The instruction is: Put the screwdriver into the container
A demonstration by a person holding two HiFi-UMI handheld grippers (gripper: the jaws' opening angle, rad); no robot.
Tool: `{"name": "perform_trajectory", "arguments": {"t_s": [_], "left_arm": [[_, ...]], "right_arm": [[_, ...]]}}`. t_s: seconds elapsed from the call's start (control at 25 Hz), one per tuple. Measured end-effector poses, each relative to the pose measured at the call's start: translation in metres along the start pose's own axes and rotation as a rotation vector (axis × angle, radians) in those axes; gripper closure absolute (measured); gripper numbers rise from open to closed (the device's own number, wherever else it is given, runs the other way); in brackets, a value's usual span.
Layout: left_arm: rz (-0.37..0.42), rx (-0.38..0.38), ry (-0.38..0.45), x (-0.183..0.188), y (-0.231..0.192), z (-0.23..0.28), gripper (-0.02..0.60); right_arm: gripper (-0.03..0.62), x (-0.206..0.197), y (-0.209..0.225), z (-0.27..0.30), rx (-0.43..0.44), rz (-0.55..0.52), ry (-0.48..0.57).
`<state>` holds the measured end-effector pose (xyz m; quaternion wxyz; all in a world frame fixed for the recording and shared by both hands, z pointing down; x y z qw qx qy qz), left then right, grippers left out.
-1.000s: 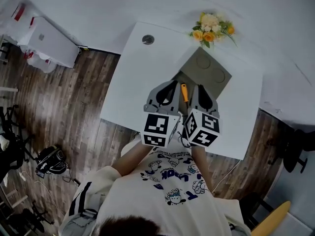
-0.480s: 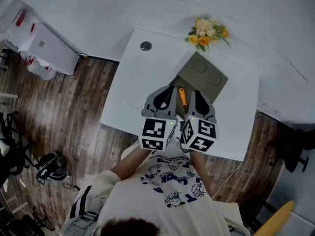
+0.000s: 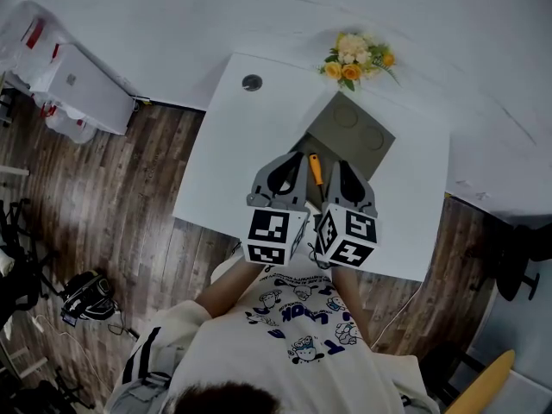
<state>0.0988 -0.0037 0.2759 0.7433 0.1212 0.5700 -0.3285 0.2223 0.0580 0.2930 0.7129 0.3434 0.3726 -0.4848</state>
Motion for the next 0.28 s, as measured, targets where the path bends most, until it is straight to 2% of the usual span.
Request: {"name": "perform_trajectory", "arguments": {"t_s": [0.28], "left_arm": [[-0.005,0.011,0.000,-0.0026,-0.0008,-0.0059,0.565]], "right_arm": [[0.549,-0.0026,-0.0016,-0.0034,0.002,-0.009,-0.001]]}}
Point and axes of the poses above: the fingertips, and each gripper's own axes: z forward along the fingers, y to its right, x out of its top, the point moved 8 cm from there along -z, backward along the fingers, and after that the axes turned 6 degrees about -y, right-handed, at the moved point
